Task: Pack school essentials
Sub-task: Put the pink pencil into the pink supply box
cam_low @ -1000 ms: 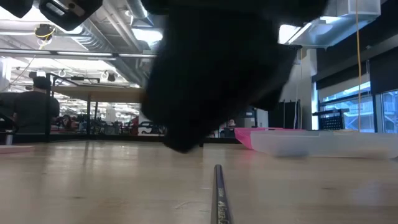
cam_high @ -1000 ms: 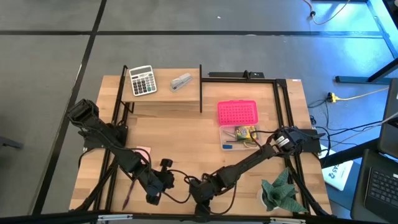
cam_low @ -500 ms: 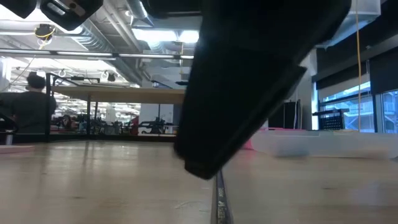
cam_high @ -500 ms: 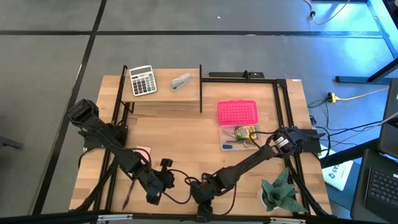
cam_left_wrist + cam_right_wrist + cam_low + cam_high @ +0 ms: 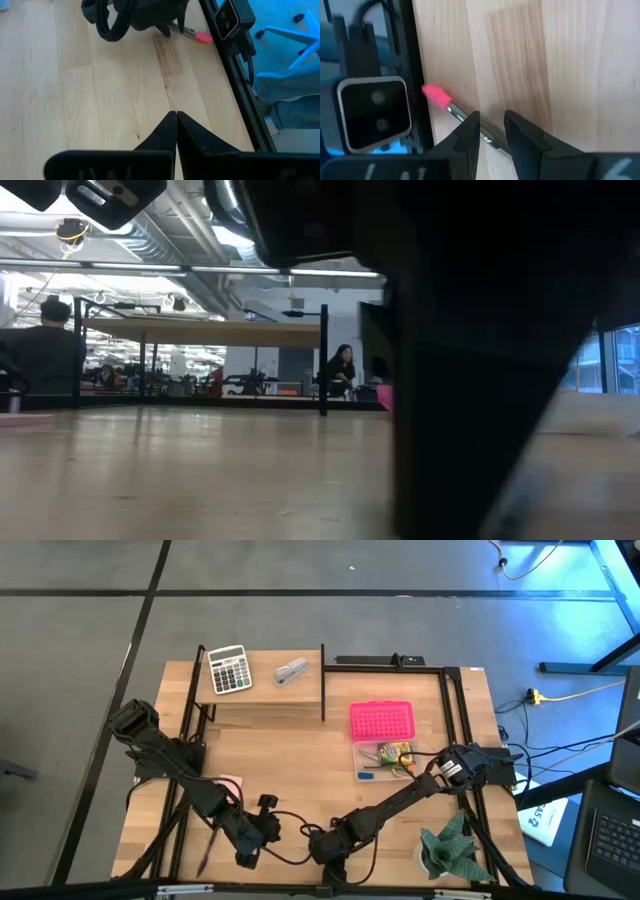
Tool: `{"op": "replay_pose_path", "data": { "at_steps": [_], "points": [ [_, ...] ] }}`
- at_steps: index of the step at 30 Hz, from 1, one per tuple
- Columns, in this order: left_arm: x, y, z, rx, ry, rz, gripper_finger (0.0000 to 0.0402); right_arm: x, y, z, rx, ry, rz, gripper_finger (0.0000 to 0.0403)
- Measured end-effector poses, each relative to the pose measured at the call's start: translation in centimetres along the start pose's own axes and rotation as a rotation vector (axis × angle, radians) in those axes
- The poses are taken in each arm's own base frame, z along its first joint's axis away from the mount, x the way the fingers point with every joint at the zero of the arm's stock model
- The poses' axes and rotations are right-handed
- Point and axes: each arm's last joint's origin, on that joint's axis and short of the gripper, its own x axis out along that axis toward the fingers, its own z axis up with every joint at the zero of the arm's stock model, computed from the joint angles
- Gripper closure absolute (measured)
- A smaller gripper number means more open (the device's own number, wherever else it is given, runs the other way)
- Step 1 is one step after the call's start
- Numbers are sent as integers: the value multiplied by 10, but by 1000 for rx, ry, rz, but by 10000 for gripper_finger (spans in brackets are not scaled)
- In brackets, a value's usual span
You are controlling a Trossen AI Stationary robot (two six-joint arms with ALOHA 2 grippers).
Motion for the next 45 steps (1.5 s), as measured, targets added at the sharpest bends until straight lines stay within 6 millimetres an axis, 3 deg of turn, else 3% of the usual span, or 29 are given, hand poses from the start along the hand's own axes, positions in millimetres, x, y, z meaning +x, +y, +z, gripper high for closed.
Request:
{"op": "replay_pose_path", "data": {
  "at_steps": [9, 13, 20, 27, 33, 40, 45],
  "points": [
    [0, 0, 0, -2, -6, 11, 402, -14, 1, -4, -51, 22, -48, 307],
    [0, 0, 0, -2, -7, 14, 402, -38, 13, -9, -113, 9, -48, 307],
    [0, 1, 0, -15, -8, 16, 402, -61, 40, -25, -314, -18, -12, 307],
    [0, 2, 1, -47, -11, 23, 402, -60, 45, -32, -417, 10, -15, 307],
    [1, 5, 2, -64, -12, 30, 402, -58, 37, -31, -417, 42, -76, 302],
    [3, 14, 6, -91, -16, 50, 402, -58, 36, -30, -537, 17, -117, 253],
    [4, 18, 8, -119, -18, 59, 401, -44, 37, -34, -635, 35, -124, 236]
  ]
}}
